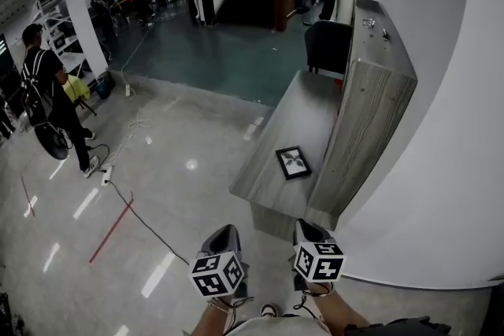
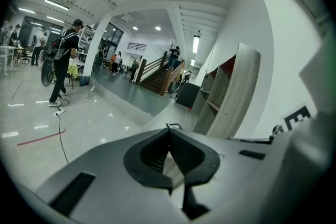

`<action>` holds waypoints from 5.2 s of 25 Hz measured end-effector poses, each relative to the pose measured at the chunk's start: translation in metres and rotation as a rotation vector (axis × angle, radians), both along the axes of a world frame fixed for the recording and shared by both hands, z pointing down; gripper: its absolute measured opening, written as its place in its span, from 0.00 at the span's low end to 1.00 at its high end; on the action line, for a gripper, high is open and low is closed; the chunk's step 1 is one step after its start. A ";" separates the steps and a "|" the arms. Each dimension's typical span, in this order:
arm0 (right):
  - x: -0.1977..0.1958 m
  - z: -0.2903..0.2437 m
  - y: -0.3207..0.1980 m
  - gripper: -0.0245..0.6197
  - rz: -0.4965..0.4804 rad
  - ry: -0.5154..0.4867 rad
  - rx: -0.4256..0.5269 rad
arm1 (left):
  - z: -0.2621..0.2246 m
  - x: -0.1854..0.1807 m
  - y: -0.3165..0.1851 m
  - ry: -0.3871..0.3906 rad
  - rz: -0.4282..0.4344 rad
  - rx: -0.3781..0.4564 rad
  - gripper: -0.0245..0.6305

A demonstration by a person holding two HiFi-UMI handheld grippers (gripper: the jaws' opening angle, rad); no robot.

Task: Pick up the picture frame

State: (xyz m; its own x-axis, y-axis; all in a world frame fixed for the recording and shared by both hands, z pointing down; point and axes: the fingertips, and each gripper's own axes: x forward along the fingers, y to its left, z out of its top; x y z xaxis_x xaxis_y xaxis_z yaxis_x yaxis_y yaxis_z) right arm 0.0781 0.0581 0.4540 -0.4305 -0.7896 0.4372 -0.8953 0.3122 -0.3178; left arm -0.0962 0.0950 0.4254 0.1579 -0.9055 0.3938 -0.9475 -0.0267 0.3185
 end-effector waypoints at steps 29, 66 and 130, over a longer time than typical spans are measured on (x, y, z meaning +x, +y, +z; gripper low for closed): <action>-0.043 0.004 -0.103 0.09 0.043 -0.023 -0.007 | 0.012 -0.043 -0.120 -0.013 0.056 -0.004 0.06; -0.087 -0.013 -0.325 0.09 0.318 -0.006 0.004 | 0.004 -0.101 -0.388 0.020 0.293 0.003 0.06; -0.007 0.183 -0.252 0.09 0.483 0.110 -0.356 | 0.215 0.023 -0.344 -0.055 0.570 -0.419 0.06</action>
State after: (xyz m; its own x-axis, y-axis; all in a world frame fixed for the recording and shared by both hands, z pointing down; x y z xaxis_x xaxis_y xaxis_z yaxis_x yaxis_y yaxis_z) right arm 0.0706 -0.1937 0.6366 0.0031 -0.6818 0.7316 -0.9427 -0.2460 -0.2253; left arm -0.0728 -0.2491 0.6405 0.5319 -0.4585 0.7119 -0.8375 -0.4091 0.3622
